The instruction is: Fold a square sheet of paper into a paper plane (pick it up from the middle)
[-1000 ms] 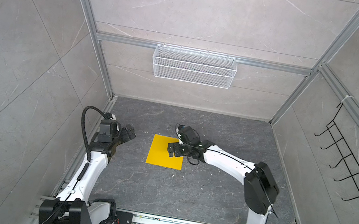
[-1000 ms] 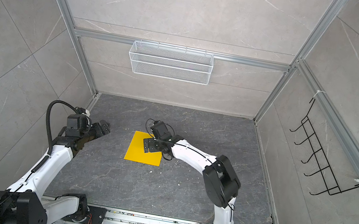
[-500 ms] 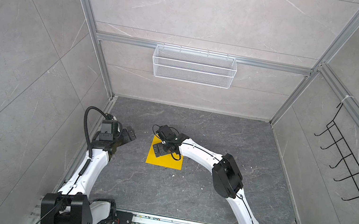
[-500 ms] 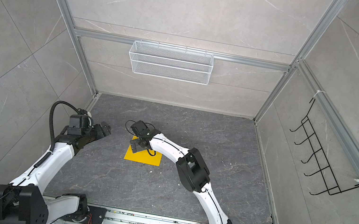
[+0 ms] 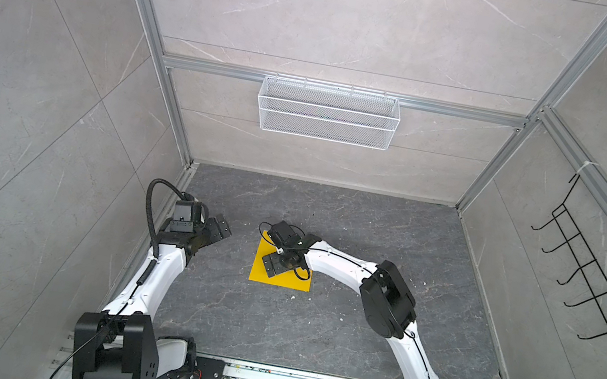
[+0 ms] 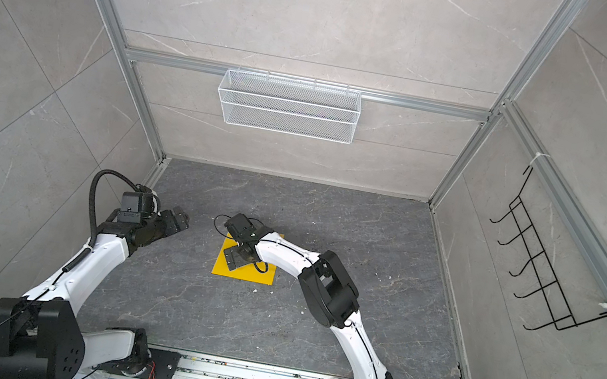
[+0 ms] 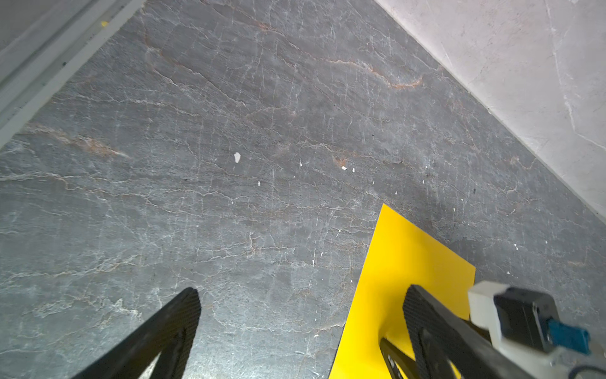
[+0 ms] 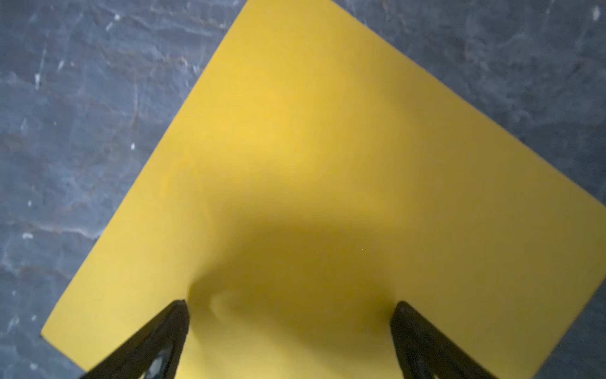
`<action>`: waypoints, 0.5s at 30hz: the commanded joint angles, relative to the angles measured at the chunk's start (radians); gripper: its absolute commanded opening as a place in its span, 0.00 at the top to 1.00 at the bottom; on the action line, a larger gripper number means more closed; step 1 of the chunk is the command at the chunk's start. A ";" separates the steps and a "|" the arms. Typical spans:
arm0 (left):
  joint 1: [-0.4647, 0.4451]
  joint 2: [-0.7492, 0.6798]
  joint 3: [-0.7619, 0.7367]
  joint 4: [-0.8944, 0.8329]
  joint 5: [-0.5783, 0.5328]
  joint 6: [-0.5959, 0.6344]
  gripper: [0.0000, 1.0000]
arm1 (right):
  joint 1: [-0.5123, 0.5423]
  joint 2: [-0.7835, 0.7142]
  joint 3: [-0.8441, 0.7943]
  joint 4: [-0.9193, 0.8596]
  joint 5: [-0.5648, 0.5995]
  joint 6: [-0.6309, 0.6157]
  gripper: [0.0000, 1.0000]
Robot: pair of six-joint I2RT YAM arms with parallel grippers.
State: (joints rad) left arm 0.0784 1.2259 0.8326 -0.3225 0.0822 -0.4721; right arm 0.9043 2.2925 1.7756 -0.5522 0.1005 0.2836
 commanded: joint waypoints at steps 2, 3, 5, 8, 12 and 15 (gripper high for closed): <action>-0.002 0.025 0.052 -0.025 0.054 0.000 0.00 | 0.011 -0.051 -0.201 -0.021 -0.096 0.048 0.01; -0.004 0.032 0.055 -0.031 0.066 -0.006 0.00 | 0.015 -0.073 -0.241 -0.002 -0.104 0.056 0.01; -0.006 0.047 0.060 -0.034 0.095 -0.019 0.00 | 0.021 -0.104 -0.291 0.028 -0.122 0.060 0.01; -0.027 0.074 0.063 -0.039 0.136 -0.041 0.00 | 0.021 -0.168 -0.303 0.051 -0.127 0.067 0.02; -0.113 0.119 0.091 -0.080 0.142 -0.040 0.00 | 0.008 -0.335 -0.354 0.134 -0.063 0.119 0.01; -0.233 0.180 0.148 -0.145 0.131 0.010 0.00 | -0.039 -0.457 -0.442 0.195 -0.039 0.182 0.01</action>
State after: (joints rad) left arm -0.0757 1.3708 0.9123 -0.4057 0.1848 -0.4953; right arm 0.9047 1.9644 1.3720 -0.4206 0.0372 0.3847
